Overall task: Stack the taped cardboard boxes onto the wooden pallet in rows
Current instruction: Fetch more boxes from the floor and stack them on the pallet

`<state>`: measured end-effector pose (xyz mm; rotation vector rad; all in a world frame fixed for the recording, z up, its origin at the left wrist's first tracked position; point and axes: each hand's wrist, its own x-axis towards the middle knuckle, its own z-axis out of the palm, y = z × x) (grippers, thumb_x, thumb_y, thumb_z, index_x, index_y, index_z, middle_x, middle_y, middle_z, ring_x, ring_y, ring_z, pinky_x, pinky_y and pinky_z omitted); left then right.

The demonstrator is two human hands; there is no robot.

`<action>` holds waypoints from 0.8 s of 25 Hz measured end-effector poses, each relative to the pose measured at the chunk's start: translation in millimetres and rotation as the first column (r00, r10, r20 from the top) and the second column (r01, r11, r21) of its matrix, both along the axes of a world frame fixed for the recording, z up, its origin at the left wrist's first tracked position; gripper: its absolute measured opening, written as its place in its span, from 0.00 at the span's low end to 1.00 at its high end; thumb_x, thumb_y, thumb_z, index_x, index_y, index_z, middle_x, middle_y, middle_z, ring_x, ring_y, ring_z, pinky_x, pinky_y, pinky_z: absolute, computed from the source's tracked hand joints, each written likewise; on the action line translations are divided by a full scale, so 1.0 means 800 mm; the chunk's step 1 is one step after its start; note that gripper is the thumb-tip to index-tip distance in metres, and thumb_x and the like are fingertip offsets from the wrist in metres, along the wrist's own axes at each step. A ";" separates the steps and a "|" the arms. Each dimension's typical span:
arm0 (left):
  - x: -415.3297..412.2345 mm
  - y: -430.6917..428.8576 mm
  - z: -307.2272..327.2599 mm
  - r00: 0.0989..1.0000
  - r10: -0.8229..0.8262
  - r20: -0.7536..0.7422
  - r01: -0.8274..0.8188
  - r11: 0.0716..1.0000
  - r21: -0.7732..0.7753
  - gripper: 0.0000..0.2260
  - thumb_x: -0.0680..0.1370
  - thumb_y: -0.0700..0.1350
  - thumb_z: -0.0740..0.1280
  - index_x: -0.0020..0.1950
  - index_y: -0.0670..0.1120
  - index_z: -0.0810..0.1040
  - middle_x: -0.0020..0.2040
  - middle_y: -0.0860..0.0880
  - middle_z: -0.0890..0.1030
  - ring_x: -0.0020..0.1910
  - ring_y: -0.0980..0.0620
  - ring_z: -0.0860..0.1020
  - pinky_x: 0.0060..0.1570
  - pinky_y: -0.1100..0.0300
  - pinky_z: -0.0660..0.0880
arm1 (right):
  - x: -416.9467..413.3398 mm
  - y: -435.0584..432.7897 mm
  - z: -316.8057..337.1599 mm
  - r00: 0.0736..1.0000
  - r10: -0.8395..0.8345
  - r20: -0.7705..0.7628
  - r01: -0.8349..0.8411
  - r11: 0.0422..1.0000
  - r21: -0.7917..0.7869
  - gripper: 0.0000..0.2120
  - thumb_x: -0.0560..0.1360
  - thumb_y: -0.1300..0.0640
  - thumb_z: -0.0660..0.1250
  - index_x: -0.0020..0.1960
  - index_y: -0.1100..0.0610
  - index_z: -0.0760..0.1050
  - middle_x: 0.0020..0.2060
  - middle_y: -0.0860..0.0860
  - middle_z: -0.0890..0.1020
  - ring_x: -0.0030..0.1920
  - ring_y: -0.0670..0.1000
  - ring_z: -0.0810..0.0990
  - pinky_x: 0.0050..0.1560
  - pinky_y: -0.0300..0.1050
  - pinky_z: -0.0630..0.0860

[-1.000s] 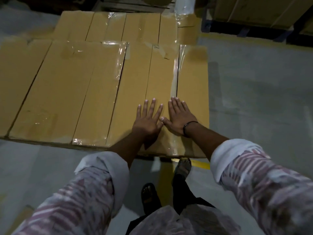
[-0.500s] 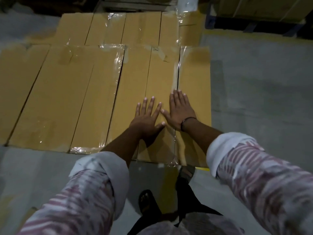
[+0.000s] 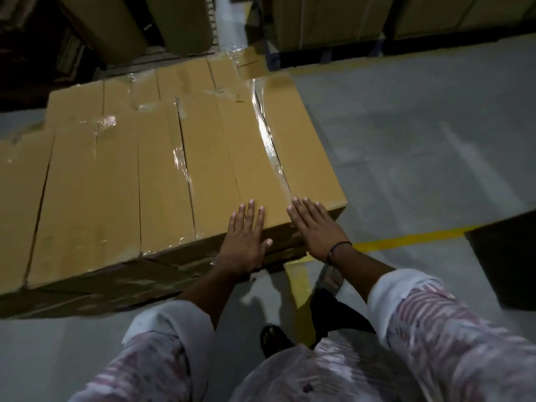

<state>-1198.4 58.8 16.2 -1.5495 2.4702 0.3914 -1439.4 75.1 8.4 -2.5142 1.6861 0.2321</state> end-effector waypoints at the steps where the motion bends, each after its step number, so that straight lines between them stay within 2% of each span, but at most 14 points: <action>1: 0.003 0.004 0.003 1.000 -0.007 0.018 0.006 1.000 0.015 0.38 0.84 0.65 0.49 0.82 0.47 0.30 0.80 0.40 0.28 0.79 0.40 0.30 0.80 0.41 0.39 | 0.006 0.008 0.002 0.999 -0.029 -0.023 0.030 0.999 0.017 0.30 0.83 0.53 0.43 0.81 0.58 0.35 0.81 0.59 0.38 0.81 0.62 0.38 0.79 0.62 0.42; 3: 0.003 0.010 0.007 0.999 0.004 0.050 -0.006 0.999 0.034 0.42 0.83 0.65 0.52 0.81 0.46 0.30 0.79 0.38 0.27 0.79 0.39 0.30 0.80 0.42 0.39 | 0.022 0.034 -0.001 0.987 -0.144 -0.070 0.145 0.989 0.002 0.37 0.83 0.53 0.52 0.80 0.59 0.31 0.79 0.62 0.33 0.79 0.64 0.34 0.77 0.65 0.40; 5: -0.002 0.013 0.012 0.997 0.022 0.068 -0.025 0.998 0.053 0.45 0.82 0.65 0.56 0.81 0.44 0.29 0.78 0.36 0.28 0.79 0.38 0.31 0.80 0.42 0.40 | 0.035 0.057 -0.004 0.959 -0.223 -0.176 0.234 0.971 0.041 0.38 0.81 0.52 0.54 0.81 0.60 0.34 0.76 0.65 0.29 0.78 0.67 0.30 0.76 0.68 0.41; 7: -0.007 0.015 0.012 0.995 0.031 0.094 -0.035 0.998 0.048 0.47 0.81 0.65 0.59 0.81 0.43 0.30 0.79 0.35 0.30 0.80 0.36 0.33 0.80 0.42 0.41 | 0.047 0.067 -0.002 0.938 -0.261 -0.229 0.293 0.949 0.116 0.36 0.81 0.51 0.54 0.82 0.59 0.40 0.74 0.66 0.26 0.77 0.69 0.31 0.75 0.70 0.41; 9: -0.014 0.013 0.014 0.991 0.048 0.127 -0.053 0.998 0.040 0.50 0.80 0.65 0.62 0.81 0.41 0.32 0.79 0.33 0.32 0.80 0.34 0.35 0.80 0.42 0.43 | 0.054 0.060 0.002 0.937 -0.289 -0.196 0.320 0.935 0.154 0.34 0.81 0.52 0.53 0.82 0.58 0.43 0.74 0.64 0.25 0.78 0.68 0.31 0.76 0.69 0.40; 11: -0.025 0.013 0.015 0.986 0.084 0.146 -0.091 0.995 0.047 0.50 0.80 0.63 0.64 0.82 0.39 0.33 0.80 0.32 0.34 0.81 0.33 0.37 0.79 0.42 0.45 | 0.050 0.058 0.005 0.948 -0.308 -0.078 0.317 0.935 0.159 0.33 0.83 0.52 0.53 0.83 0.59 0.44 0.76 0.62 0.27 0.78 0.66 0.32 0.77 0.67 0.39; 14: -0.050 0.034 0.006 0.988 0.139 0.067 -0.138 0.990 -0.016 0.46 0.81 0.60 0.63 0.82 0.36 0.38 0.81 0.30 0.39 0.81 0.32 0.41 0.80 0.42 0.48 | 0.028 0.113 0.003 0.912 -0.400 0.092 0.380 0.907 0.183 0.35 0.83 0.49 0.55 0.83 0.58 0.43 0.79 0.62 0.33 0.80 0.65 0.36 0.78 0.65 0.42; 17: -0.104 0.102 -0.024 0.997 -0.070 -0.012 0.069 0.996 -0.063 0.44 0.81 0.58 0.63 0.82 0.34 0.42 0.81 0.29 0.41 0.81 0.31 0.43 0.80 0.41 0.50 | -0.019 0.226 -0.016 0.801 -0.585 0.126 0.528 0.790 0.311 0.36 0.83 0.48 0.58 0.83 0.56 0.44 0.80 0.61 0.35 0.80 0.65 0.38 0.78 0.64 0.42; 20: -0.167 0.202 -0.055 0.946 -0.321 -0.052 0.323 0.945 0.045 0.43 0.81 0.59 0.64 0.83 0.35 0.46 0.81 0.31 0.43 0.81 0.32 0.45 0.79 0.41 0.50 | -0.075 0.357 -0.038 0.649 -0.759 0.049 0.683 0.610 0.403 0.35 0.84 0.47 0.57 0.83 0.54 0.42 0.80 0.60 0.34 0.80 0.65 0.37 0.78 0.64 0.42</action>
